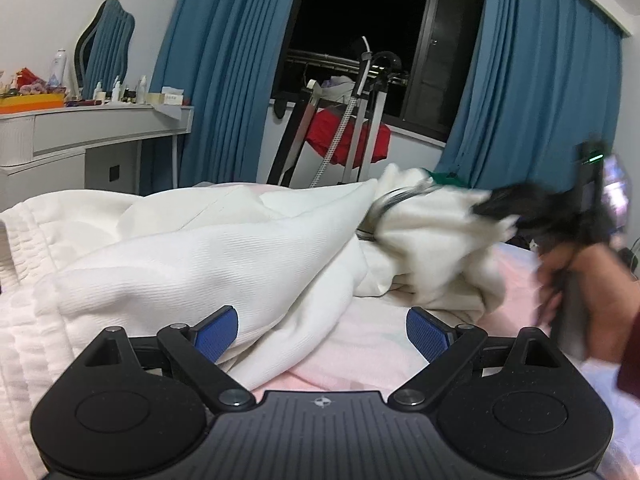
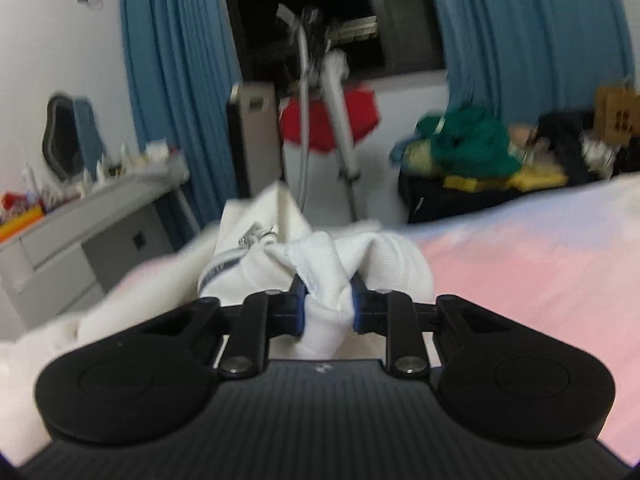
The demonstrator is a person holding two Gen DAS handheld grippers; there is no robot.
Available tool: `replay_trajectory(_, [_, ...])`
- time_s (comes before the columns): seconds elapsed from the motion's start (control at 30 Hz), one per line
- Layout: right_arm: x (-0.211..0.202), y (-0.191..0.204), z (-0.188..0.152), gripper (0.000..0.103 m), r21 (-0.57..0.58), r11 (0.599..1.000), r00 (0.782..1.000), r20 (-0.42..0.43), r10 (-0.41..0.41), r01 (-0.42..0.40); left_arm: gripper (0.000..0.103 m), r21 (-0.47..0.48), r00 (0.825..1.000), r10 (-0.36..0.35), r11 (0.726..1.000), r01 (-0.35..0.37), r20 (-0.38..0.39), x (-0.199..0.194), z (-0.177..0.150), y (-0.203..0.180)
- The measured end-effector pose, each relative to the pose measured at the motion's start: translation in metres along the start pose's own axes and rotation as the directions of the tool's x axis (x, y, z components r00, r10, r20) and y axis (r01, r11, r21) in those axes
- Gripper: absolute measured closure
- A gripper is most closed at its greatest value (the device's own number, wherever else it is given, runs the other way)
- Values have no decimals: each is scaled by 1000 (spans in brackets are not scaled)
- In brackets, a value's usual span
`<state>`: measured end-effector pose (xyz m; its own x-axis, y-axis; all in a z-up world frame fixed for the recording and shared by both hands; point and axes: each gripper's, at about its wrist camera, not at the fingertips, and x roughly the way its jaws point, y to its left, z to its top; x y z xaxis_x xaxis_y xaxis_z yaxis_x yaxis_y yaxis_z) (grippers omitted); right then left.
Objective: Fold clothes
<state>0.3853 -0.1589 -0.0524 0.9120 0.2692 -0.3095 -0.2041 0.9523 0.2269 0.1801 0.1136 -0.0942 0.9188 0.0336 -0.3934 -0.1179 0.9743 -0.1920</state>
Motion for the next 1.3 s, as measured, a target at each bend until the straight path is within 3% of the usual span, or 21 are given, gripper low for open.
replay_trajectory(0.1, [-24, -32, 31, 80, 17, 998, 993, 100, -69, 67, 10, 14, 1000, 12, 1000, -12, 10, -5, 0, 0])
replay_trajectory(0.23, [-33, -88, 65, 80, 47, 977, 965, 152, -213, 208, 10, 41, 1000, 28, 999, -28, 8, -3, -2, -1])
replay_trajectory(0.3, [-28, -124, 73, 80, 78, 955, 946, 138, -294, 285, 10, 53, 999, 32, 998, -32, 1, 0, -4, -2])
replay_trajectory(0.4, [-7, -180, 64, 80, 128, 906, 910, 51, -411, 402, 10, 84, 999, 50, 995, -49, -9, 8, -8, -6])
replay_trajectory(0.5, [5, -229, 32, 80, 175, 848, 865, -49, -500, 500, 10, 99, 998, 60, 993, -58, -18, 16, -10, -8])
replay_trajectory(0.63, [6, -270, -12, 80, 315, 837, 894, -153, -421, 448, 9, 120, 998, 61, 991, -59, -17, 22, -9, -11])
replay_trajectory(0.77, [-16, -258, -5, 75, 323, 855, 914, -136, -383, 406, 9, 125, 999, 52, 991, -50, -14, 22, -8, -14])
replay_trajectory(0.83, [-29, -250, 2, 59, 327, 862, 922, -125, -368, 388, 9, 115, 999, 47, 992, -46, -12, 20, -7, -13])
replay_trajectory(0.87, [-36, -246, 6, 39, 329, 865, 925, -120, -360, 379, 9, 110, 999, 45, 993, -43, -11, 19, -6, -12])
replay_trajectory(0.9, [-42, -242, 9, 25, 330, 868, 929, -114, -353, 370, 9, 106, 999, 43, 993, -42, -7, 16, -5, -12])
replay_trajectory(1.07, [-106, -204, 16, 23, 320, 899, 954, -84, -287, 299, 9, 101, 999, 39, 994, -40, 16, 2, -2, -10])
replay_trajectory(1.3, [-208, -108, -17, 23, 203, 965, 986, -70, -155, 166, 9, 102, 999, 37, 994, -39, 21, -25, -5, -10])
